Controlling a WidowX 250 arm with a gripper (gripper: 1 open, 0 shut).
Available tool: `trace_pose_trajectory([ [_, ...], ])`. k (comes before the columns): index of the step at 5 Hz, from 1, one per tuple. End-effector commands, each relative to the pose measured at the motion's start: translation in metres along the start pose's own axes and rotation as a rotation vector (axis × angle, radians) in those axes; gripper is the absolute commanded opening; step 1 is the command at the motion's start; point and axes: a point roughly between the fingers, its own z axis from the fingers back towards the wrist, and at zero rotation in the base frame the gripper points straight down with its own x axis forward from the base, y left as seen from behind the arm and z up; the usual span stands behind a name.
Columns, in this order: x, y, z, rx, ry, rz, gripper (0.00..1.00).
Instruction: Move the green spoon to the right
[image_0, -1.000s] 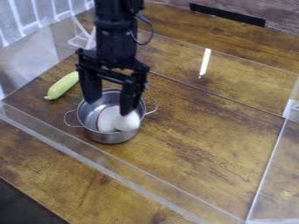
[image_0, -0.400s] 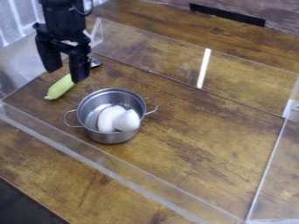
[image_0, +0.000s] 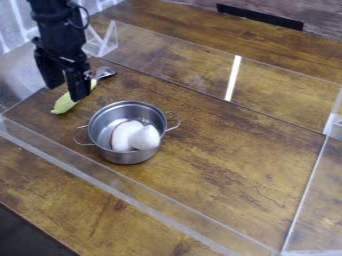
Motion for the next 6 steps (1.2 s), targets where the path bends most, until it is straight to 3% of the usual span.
trace_pose_trajectory([
  [1,0.02,0.03,0.019,0.04,-0.079,-0.054,1.0],
  [3,0.024,0.027,0.002,0.013,-0.099,-0.066,1.0],
  [5,0.02,0.014,0.005,-0.024,-0.111,-0.131,1.0],
  [6,0.029,0.01,0.008,-0.032,-0.119,-0.128,1.0],
])
